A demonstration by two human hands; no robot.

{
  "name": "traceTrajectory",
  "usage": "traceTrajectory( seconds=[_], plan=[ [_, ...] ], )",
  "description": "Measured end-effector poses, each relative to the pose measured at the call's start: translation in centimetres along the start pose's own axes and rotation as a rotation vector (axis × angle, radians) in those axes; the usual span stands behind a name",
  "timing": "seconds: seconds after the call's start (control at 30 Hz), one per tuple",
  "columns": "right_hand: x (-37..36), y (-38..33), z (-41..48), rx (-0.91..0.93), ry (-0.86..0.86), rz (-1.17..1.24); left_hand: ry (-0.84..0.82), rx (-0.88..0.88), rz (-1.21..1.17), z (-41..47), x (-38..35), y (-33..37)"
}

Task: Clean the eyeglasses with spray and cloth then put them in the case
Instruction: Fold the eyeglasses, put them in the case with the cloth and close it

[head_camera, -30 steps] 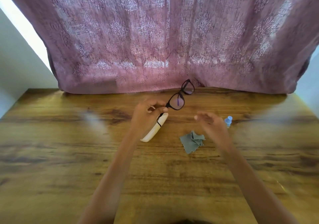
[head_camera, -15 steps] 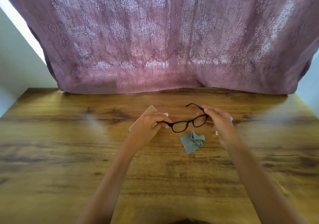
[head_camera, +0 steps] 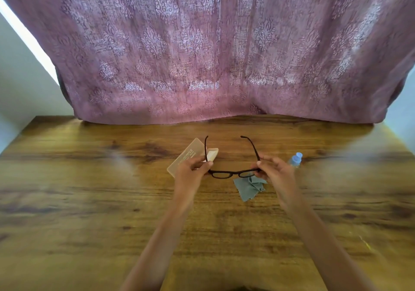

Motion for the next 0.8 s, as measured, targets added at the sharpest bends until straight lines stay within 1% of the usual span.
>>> traceTrajectory(
  seconds=[0.13,0.3,0.4,0.57,0.63,0.8],
  plan=[
    [0.0,0.1,-0.1,-0.007,-0.015,-0.015,0.007,0.03,-0.022,0.2,0.2,-0.4],
    [-0.2,0.9,0.1,-0.02,-0.043,-0.114,-0.001,0.05,-0.051,0.1,0.0,-0.5],
    [-0.4,0.9,0.0,-0.019,-0.055,-0.134,-0.01,0.07,-0.053,0.2,0.1,-0.7],
    [-1.3,0.7,-0.6,-0.043,-0.181,-0.169,-0.03,0.102,-0.034,0.4,0.5,-0.6],
    [-1.7,0.4,-0.9,-0.014,-0.24,-0.211,-0.057,0.111,-0.009,0.5,0.6,-0.6],
    [-1.7,-0.1,-1.1,0.022,-0.25,-0.213,-0.135,0.129,0.083,0.7,0.4,-0.6]
  ],
)
Point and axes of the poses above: each hand's wrist, its own z-axis towards the middle knuckle, its own x-axis out of the back of the hand, y = z × x, the point moved 10 cm from there along z, towards the middle knuckle, and after that the axes turned 4 degrees about y, right-handed, at the moved point
